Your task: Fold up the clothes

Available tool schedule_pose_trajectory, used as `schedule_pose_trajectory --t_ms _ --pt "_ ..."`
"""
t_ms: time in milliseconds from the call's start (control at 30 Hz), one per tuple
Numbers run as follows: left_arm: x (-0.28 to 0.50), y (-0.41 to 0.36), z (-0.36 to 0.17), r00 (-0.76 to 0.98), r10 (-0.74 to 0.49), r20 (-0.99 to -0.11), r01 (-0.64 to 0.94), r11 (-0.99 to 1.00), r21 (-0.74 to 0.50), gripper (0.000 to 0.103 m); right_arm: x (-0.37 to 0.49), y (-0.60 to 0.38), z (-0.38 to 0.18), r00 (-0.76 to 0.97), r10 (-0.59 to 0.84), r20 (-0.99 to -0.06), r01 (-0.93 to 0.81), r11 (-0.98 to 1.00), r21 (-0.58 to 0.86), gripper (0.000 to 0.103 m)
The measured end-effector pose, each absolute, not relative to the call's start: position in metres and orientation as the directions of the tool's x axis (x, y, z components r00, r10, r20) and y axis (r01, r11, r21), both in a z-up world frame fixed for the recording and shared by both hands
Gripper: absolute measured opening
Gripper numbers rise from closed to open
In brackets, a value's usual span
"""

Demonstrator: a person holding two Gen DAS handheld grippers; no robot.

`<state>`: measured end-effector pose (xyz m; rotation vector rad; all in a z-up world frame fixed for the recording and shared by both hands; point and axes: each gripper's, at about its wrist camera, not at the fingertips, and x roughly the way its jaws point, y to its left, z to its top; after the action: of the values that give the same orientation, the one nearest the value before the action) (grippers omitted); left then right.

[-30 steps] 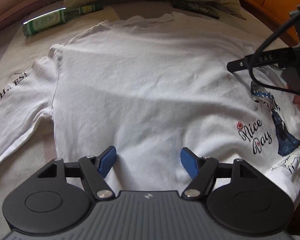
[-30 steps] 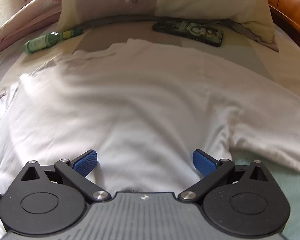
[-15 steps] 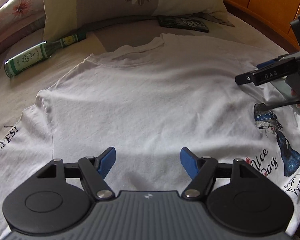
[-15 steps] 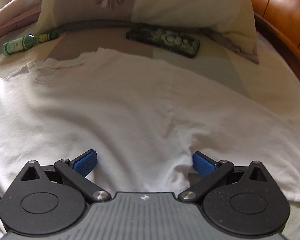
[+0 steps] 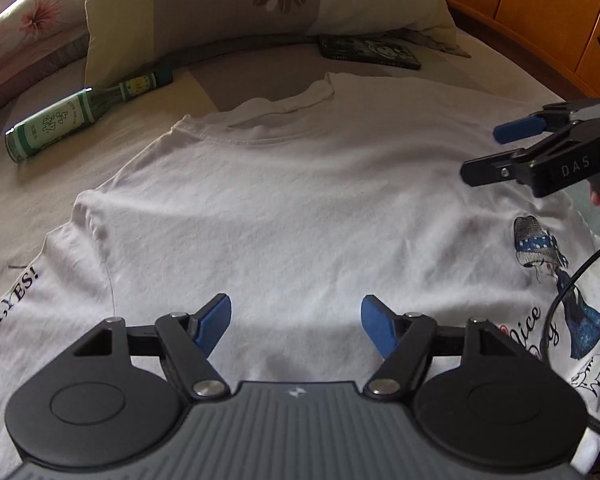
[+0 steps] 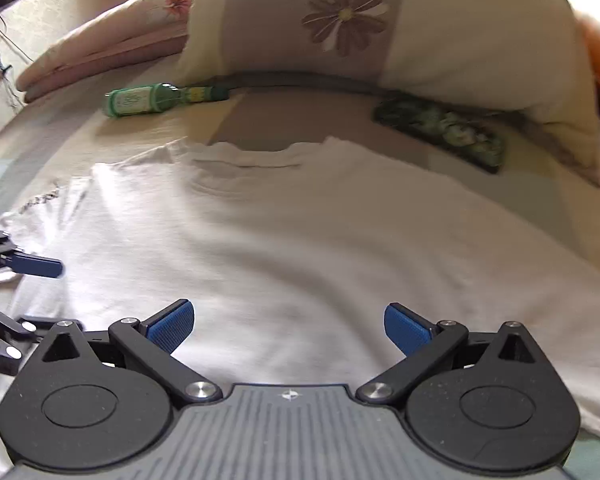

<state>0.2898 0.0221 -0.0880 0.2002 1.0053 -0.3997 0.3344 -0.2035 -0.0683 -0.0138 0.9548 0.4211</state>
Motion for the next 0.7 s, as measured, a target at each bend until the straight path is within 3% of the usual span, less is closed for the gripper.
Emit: schedule_pose_trajectory --t_ms 67,333,567,700 --pt "0.282 0.025 -0.097 0.439 -0.216 -0.872 0.416 0.909 -0.016 0.072 0.335 -0.193 -0.086 0.41 0.379 -0.83 -0.329 0.91 0.253 0.103" --pt "0.222 0.057 -0.094 0.365 -0.181 -0.913 0.367 0.93 -0.038 0.075 0.244 -0.185 -0.09 0.349 0.327 -0.878 -0.417 0.893 0.167 0.103" --pt "0.278 0.052 -0.09 0.523 -0.179 -0.833 0.322 0.947 -0.002 0.075 0.266 -0.193 -0.077 0.437 0.261 -0.861 -0.38 0.921 0.086 0.103" --pt "0.299 0.056 -0.099 0.513 -0.181 -0.839 0.284 0.958 -0.033 0.075 0.279 -0.2 -0.083 0.443 0.232 -0.866 -0.343 0.936 0.076 0.103"
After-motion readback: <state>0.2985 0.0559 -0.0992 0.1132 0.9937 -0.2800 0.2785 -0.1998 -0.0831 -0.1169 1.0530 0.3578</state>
